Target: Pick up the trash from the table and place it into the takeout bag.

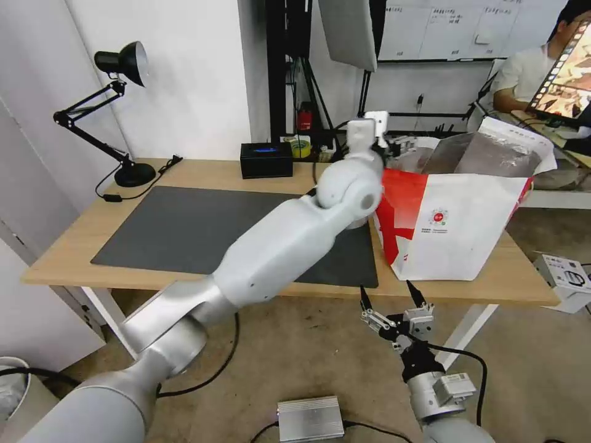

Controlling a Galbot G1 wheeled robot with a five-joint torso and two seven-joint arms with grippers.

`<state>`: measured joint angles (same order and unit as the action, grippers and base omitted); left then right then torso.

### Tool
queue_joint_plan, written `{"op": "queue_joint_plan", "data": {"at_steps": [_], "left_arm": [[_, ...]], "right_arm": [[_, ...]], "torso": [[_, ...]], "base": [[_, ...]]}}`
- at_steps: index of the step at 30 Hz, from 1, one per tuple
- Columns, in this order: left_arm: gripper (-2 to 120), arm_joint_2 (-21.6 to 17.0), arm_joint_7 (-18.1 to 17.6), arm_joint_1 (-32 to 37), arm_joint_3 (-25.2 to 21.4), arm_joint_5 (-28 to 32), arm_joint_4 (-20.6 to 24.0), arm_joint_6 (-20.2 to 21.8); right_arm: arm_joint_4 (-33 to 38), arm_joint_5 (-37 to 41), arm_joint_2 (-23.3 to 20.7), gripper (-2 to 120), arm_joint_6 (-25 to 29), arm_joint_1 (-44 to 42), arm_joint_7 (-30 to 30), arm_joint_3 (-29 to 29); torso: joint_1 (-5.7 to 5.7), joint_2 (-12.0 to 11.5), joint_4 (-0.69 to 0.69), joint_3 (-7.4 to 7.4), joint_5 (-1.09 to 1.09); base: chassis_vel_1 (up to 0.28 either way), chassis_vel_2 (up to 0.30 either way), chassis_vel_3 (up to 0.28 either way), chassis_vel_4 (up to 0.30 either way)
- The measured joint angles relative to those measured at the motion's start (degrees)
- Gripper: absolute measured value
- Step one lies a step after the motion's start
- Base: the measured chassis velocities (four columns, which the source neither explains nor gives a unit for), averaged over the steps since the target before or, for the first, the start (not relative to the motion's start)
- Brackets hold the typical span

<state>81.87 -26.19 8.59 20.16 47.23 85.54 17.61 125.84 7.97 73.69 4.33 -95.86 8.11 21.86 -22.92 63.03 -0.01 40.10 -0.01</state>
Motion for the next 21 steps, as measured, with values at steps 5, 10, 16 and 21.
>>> {"op": "queue_joint_plan", "data": {"at_steps": [5,10,16,21], "left_arm": [[100,-7.2,5.2,4.8,-2.9,-6.4,3.9,-1.1],[100,-14.7,9.2,12.2,-9.0,-11.4,8.9,-1.2],[100,-20.3,13.2,24.1,-20.4,-14.7,15.3,-1.4],[100,-23.4,14.3,36.5,-30.4,-16.8,22.1,-2.0]], "right_arm": [[0.0,0.0,0.0,99,0.0,0.0,0.0,0.0],[0.0,0.0,0.0,99,0.0,0.0,0.0,0.0],[0.0,0.0,0.0,99,0.0,0.0,0.0,0.0],[0.0,0.0,0.0,99,0.0,0.0,0.0,0.0]], "torso": [[0.0,0.0,0.02,0.0,-0.02],[0.0,0.0,0.01,0.0,-0.01],[0.0,0.0,0.03,0.0,-0.02],[0.0,0.0,0.02,0.0,-0.01]], "base": [[0.0,0.0,0.0,0.0],[0.0,0.0,0.0,0.0],[0.0,0.0,0.0,0.0],[0.0,0.0,0.0,0.0]]}}
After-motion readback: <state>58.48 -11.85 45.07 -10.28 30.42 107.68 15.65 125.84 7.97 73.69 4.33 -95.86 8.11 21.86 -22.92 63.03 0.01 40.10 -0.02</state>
